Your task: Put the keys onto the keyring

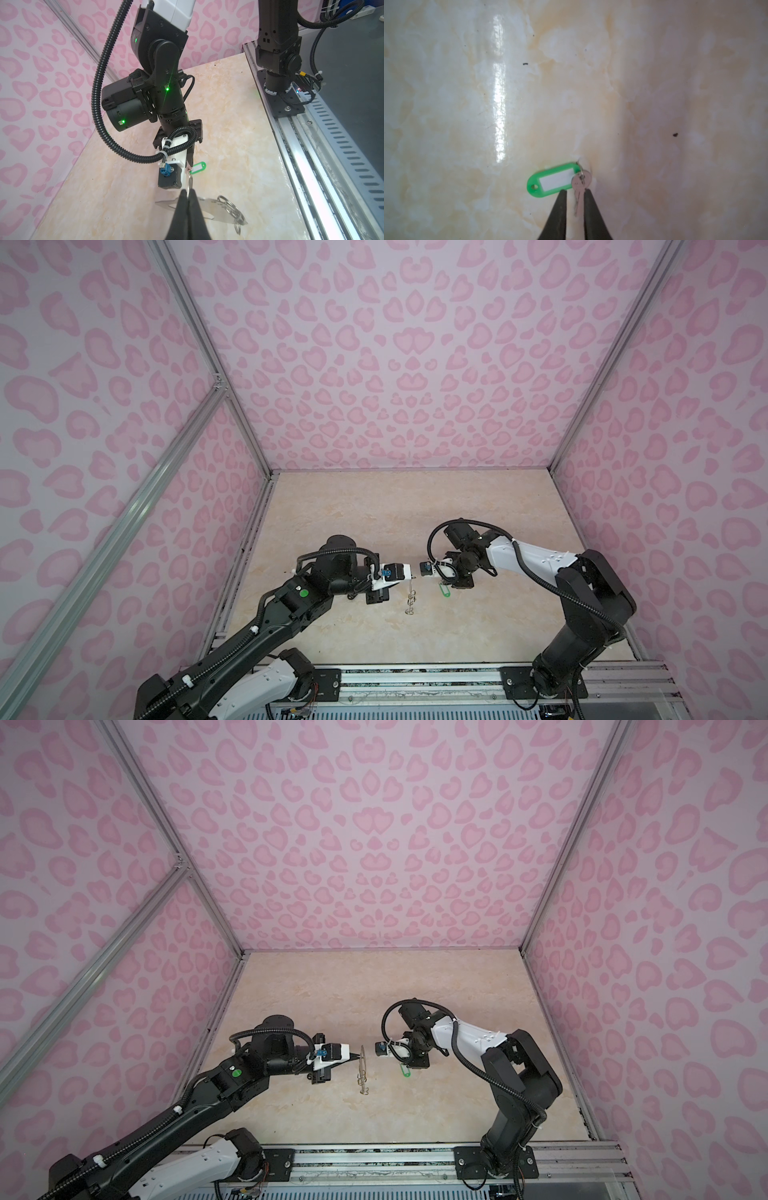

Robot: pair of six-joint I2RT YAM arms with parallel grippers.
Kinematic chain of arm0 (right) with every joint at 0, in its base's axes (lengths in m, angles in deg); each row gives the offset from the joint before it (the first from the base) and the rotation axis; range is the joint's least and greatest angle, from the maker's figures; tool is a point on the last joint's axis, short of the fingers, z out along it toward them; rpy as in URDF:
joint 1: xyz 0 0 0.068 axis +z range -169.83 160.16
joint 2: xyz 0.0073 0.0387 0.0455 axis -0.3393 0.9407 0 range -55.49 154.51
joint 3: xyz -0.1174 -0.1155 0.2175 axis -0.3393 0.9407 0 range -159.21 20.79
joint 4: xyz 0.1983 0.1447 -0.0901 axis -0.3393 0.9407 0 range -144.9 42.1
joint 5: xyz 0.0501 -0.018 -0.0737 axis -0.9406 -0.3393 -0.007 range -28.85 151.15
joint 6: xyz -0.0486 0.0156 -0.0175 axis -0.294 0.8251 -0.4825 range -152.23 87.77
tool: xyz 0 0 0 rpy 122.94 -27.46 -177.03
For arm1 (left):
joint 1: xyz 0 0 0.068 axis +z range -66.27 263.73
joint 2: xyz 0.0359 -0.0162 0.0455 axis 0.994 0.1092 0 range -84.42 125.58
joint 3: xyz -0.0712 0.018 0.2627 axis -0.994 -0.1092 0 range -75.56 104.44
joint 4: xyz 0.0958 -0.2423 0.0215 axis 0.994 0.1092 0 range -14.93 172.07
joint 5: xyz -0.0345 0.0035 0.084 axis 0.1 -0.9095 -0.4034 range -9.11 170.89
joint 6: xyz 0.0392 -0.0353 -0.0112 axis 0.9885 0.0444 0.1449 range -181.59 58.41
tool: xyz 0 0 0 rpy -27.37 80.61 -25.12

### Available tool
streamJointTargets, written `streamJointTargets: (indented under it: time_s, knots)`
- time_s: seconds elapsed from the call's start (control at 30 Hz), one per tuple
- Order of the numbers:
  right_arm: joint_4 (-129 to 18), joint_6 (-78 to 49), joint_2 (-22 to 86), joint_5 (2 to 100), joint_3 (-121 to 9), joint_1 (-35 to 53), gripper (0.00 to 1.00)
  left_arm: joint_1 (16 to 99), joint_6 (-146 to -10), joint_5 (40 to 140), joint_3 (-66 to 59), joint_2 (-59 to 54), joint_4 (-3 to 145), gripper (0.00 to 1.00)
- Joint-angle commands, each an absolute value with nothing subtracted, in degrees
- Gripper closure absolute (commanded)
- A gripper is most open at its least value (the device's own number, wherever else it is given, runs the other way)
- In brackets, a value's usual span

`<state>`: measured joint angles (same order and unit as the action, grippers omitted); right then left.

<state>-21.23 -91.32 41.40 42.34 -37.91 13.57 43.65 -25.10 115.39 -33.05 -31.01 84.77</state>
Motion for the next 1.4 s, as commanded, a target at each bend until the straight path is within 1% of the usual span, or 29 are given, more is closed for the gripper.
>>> streamJointTargets:
  time_s: [0.0, 0.47, 0.6, 0.97, 1.07, 1.37]
  knots:
    - [-22.3, -91.8, 42.3, 43.1, -37.7, 13.6, 0.82, 43.7, -24.9, 116.1, -33.1, -30.8, 83.8, 0.97]
    - [-22.4, -91.5, 44.9, 43.2, -39.0, 13.6, 0.81, 43.7, -25.0, 116.2, -33.1, -30.3, 83.8, 0.97]
    - [-22.1, -91.7, 45.3, 42.6, -39.0, 13.7, 0.82, 43.7, -25.0, 116.1, -33.2, -30.2, 83.6, 0.97]
    - [-21.3, -92.4, 45.7, 42.0, -39.0, 13.7, 0.90, 43.7, -25.1, 116.2, -33.4, -30.1, 83.6, 0.97]
    - [-21.3, -92.4, 45.5, 41.9, -39.0, 13.7, 0.93, 43.7, -25.0, 116.2, -33.4, -30.1, 83.6, 0.97]
    - [-20.7, -92.2, 43.8, 41.6, -38.7, 14.0, 1.00, 43.7, -25.0, 116.4, -33.3, -30.1, 83.6, 0.97]
